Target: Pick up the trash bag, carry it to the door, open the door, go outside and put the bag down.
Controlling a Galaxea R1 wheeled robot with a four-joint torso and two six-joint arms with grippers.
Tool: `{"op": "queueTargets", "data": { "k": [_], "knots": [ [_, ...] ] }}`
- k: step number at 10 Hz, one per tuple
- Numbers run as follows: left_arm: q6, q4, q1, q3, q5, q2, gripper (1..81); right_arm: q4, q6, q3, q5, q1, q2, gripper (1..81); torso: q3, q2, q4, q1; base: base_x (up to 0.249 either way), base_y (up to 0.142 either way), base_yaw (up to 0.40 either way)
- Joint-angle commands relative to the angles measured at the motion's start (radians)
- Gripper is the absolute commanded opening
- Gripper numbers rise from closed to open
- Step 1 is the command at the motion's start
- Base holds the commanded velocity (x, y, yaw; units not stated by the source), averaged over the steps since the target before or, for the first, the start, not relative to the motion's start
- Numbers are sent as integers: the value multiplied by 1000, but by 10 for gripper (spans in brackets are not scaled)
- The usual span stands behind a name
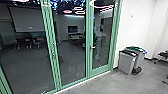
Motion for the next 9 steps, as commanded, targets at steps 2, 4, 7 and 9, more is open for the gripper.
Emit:
{"op": "queueTargets", "data": {
  "k": [2, 4, 7, 9],
  "knots": [
    [4, -4, -66, 1, 76, -2, 10, -6, -3, 1, -58, 49, -3, 811, 0, 0, 0, 0, 163, -73, 0],
    [4, -5, -66, 1, 76, -2, 10, -8, -3, 1, -58, 50, -1, 811, 0, 0, 0, 0, 163, -70, 0],
    [4, -5, -66, 1, 76, -2, 10, -8, -3, 1, -58, 49, -1, 811, 0, 0, 0, 0, 160, 0, 0],
    [2, -4, -66, 1, 76, 1, 10, -8, -3, 1, -58, 50, -1, 811, 0, 0, 0, -1, 160, 0, 0]
  ]
}}
